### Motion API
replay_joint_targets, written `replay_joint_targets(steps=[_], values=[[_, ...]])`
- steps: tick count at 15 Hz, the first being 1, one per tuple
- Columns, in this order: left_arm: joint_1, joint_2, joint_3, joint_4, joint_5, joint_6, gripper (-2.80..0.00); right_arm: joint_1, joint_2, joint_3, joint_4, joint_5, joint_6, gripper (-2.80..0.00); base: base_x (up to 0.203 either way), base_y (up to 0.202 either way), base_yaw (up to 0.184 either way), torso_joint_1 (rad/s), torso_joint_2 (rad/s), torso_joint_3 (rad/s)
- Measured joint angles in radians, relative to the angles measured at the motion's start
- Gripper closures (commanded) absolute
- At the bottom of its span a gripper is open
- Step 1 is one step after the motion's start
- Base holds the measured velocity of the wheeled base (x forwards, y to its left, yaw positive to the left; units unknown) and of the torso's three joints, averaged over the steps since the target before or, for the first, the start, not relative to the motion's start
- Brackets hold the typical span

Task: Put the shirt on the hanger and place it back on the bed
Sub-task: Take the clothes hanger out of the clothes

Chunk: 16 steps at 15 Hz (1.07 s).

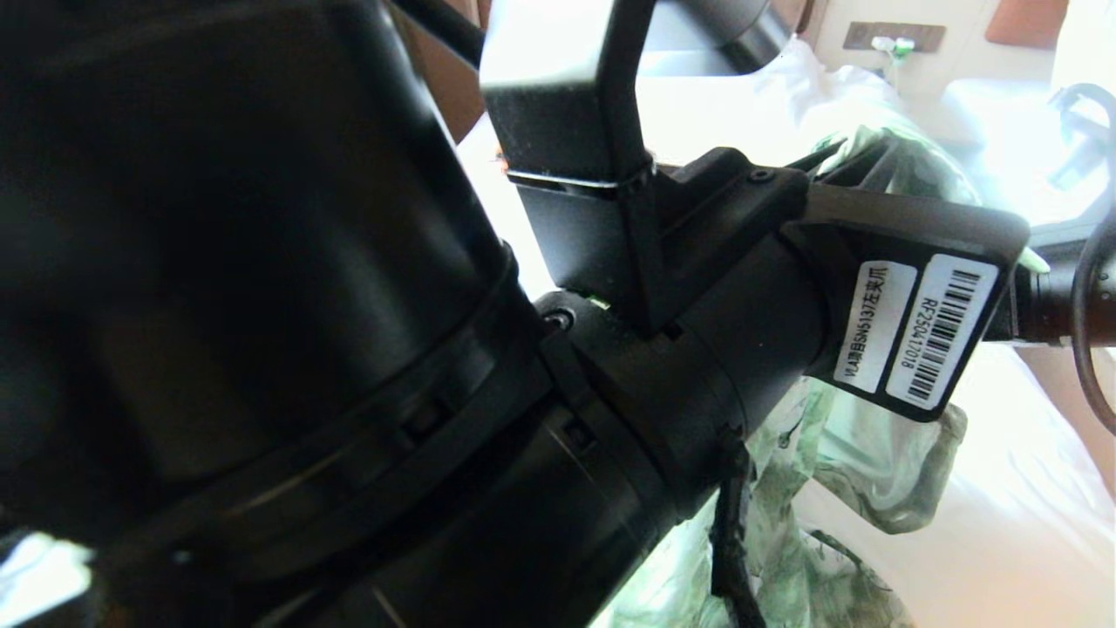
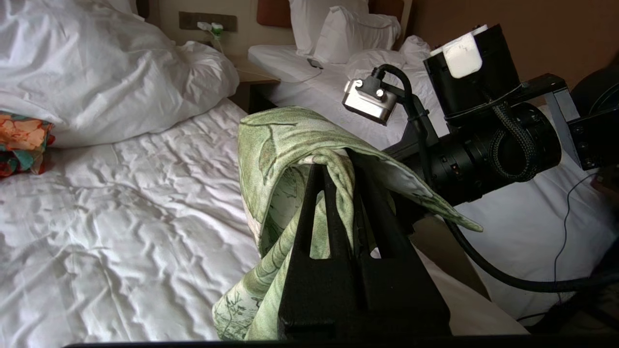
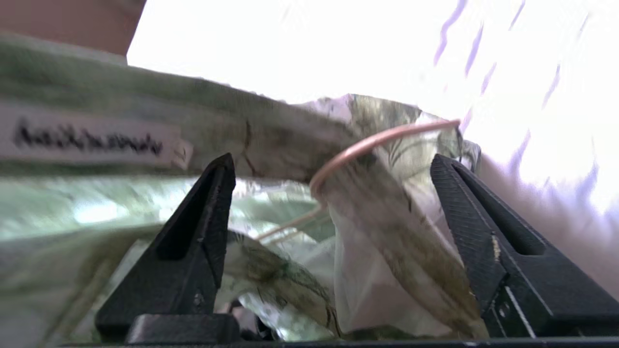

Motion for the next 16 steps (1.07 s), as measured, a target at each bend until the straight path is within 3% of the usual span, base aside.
replay_joint_targets(steps=[6, 10, 16], values=[[0.001, 0.0, -0.001, 0.0, 0.0, 0.0, 0.0, -0.024, 0.013, 0.028, -0.052, 0.0, 0.088, -2.8, 0.0, 0.0, 0.0, 0.0, 0.0, 0.0], [0.005, 0.002, 0.001, 0.0, -0.001, -0.001, 0.0, -0.031, 0.012, 0.087, -0.188, -0.002, 0.188, -2.8, 0.0, 0.0, 0.0, 0.0, 0.0, 0.0], [0.008, 0.002, 0.001, 0.0, -0.002, 0.0, 0.0, -0.028, 0.02, 0.104, -0.239, -0.007, 0.251, -2.8, 0.0, 0.0, 0.0, 0.0, 0.0, 0.0]])
